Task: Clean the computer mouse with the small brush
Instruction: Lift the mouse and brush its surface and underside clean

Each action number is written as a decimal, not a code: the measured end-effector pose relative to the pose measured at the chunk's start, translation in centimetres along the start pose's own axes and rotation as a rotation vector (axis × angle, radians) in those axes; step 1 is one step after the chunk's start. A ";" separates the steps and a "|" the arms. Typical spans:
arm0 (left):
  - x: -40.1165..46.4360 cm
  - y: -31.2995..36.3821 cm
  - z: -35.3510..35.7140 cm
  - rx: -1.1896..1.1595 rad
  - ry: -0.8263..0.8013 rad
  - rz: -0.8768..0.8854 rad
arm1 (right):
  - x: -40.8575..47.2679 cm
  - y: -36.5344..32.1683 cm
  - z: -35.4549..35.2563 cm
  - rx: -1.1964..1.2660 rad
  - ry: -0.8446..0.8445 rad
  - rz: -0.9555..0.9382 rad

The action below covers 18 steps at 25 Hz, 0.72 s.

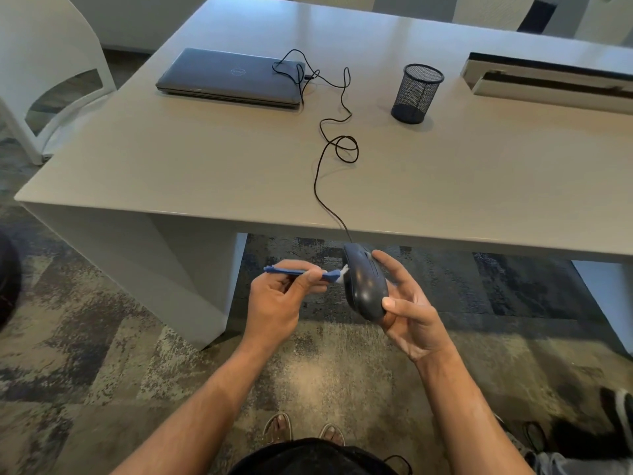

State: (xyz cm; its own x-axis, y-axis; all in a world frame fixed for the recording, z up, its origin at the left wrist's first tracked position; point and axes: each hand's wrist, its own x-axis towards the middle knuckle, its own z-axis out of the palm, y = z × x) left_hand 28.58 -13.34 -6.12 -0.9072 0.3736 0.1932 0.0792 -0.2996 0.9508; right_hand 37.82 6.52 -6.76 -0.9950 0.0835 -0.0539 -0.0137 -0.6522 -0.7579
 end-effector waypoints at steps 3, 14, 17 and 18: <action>-1.4 -0.1 0.2 -0.025 -0.046 -0.013 | 0.0 -0.2 -0.2 0.000 0.021 -0.002; -2.3 0.7 -0.7 0.001 -0.054 0.039 | -0.2 -0.5 -0.1 0.052 -0.023 0.010; -0.3 1.1 -1.4 0.049 0.040 0.074 | -0.4 -0.5 -0.1 0.084 -0.075 0.029; 0.3 1.2 -1.4 0.064 0.063 0.082 | -0.5 -0.4 -0.1 0.067 -0.074 0.033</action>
State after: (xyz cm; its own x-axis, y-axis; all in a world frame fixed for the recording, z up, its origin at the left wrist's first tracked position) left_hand 27.78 -14.78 -5.26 -0.9206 0.2939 0.2571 0.1785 -0.2690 0.9465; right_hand 38.29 6.81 -6.45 -0.9996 0.0071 -0.0284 0.0152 -0.7031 -0.7110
